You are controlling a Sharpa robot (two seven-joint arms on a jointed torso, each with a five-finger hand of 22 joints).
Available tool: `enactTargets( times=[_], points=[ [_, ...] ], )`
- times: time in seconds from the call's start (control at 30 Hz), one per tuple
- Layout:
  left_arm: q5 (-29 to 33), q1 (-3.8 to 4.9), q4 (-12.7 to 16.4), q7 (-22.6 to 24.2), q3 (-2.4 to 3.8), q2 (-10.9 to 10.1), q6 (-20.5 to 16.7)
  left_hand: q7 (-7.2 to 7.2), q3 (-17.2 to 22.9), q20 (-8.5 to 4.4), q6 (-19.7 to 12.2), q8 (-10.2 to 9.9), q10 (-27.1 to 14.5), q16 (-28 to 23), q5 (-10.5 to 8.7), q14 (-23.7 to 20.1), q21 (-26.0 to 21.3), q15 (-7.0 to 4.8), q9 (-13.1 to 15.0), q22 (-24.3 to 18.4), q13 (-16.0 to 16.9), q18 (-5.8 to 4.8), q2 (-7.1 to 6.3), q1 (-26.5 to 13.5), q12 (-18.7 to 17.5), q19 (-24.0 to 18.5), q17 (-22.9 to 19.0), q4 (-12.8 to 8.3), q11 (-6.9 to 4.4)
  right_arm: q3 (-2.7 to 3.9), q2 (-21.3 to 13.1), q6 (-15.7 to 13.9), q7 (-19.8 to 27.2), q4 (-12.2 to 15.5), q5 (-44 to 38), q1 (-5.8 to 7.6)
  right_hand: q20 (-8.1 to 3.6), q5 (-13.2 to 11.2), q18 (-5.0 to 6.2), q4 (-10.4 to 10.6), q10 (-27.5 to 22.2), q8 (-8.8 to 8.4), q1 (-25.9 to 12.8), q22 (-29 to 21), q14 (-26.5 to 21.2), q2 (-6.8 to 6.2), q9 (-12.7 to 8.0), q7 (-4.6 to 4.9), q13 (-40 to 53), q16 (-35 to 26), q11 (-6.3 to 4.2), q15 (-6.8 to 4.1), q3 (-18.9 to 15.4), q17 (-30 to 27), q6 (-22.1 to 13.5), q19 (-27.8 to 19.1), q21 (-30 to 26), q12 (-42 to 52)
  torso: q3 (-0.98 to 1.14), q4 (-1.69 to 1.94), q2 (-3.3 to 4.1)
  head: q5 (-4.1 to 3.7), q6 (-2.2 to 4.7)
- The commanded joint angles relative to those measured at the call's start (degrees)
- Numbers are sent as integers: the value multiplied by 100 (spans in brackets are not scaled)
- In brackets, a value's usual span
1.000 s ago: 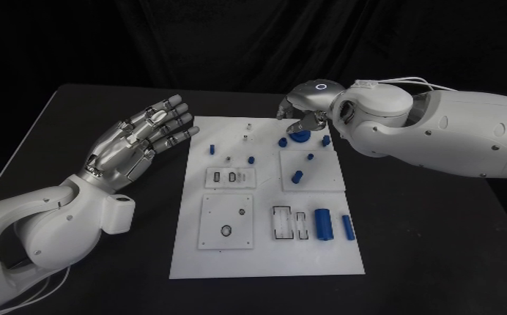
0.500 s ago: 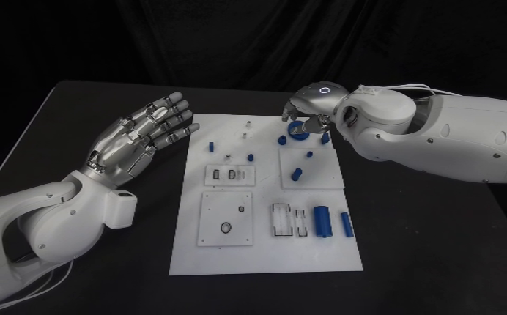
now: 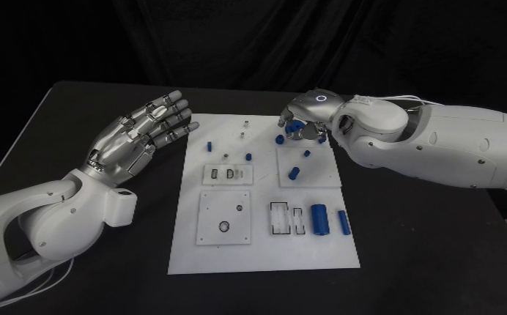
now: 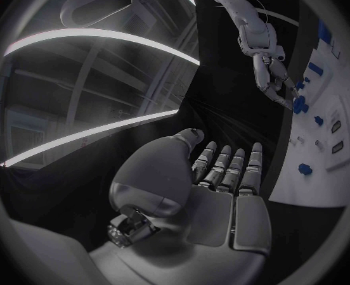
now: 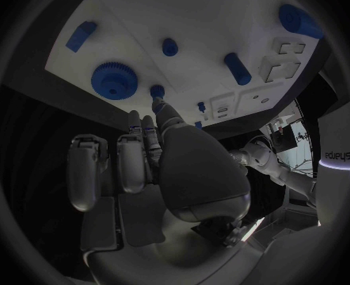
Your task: Assemble the parts on the task board
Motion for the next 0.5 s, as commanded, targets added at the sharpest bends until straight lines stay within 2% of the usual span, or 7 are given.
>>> enactTargets(
  times=[0.03,0.5],
  points=[
    [-25,13,-8,1126,0,13,123,6,34,8,44,28,-12,18,34,-5,-3,42,9,1,6,-76,1,-41,33,3,1,9,41,3,45,-273,119,-62,10,-56,24,4,-103,-6,6,-80,4,211,182,-78,-5,55,-6,-24,42,35,74,0,-44,-27,7,-44,1,-7,-15,13,-22],
    [-25,11,-80,1073,-3,55,202,16,71,8,37,24,-23,16,32,-16,-7,49,7,-2,3,-85,6,-49,30,-3,-1,6,57,4,228,-218,281,-275,121,-212,81,57,-101,-2,39,-130,2,201,176,-80,14,116,3,-29,62,105,243,4,12,-40,-4,-103,2,-14,-35,4,-74]
  ],
)
